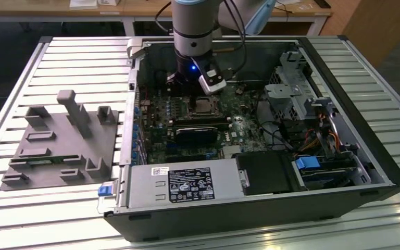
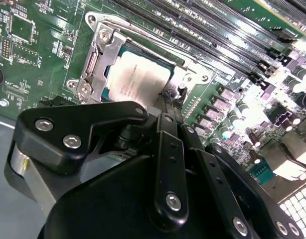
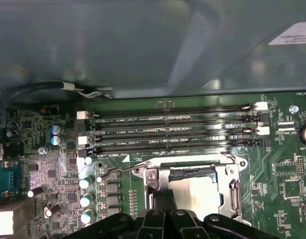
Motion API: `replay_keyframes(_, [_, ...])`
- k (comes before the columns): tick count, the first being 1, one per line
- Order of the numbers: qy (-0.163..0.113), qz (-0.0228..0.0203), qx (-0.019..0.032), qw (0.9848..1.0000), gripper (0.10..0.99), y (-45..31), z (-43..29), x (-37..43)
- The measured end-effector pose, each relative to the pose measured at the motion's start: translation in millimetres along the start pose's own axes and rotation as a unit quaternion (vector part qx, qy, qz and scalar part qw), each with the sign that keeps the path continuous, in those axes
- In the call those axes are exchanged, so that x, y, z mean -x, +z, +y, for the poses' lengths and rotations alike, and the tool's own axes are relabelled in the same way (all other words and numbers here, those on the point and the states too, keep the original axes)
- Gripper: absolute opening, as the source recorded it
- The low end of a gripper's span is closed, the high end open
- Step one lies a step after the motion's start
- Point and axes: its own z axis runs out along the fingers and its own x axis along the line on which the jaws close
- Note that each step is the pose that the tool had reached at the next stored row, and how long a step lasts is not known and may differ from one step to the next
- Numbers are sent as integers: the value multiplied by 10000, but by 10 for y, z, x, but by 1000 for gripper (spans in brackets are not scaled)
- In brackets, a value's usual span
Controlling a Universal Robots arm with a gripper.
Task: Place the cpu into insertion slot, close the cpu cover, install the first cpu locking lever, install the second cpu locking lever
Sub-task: 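Close the cpu cover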
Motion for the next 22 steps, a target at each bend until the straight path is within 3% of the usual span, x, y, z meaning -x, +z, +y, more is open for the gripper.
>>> replay_keyframes(11, [-13,4,25,10000,106,48,-8,0])
replay_keyframes(22, [-12,3,26,10000,106,8,-5,3])
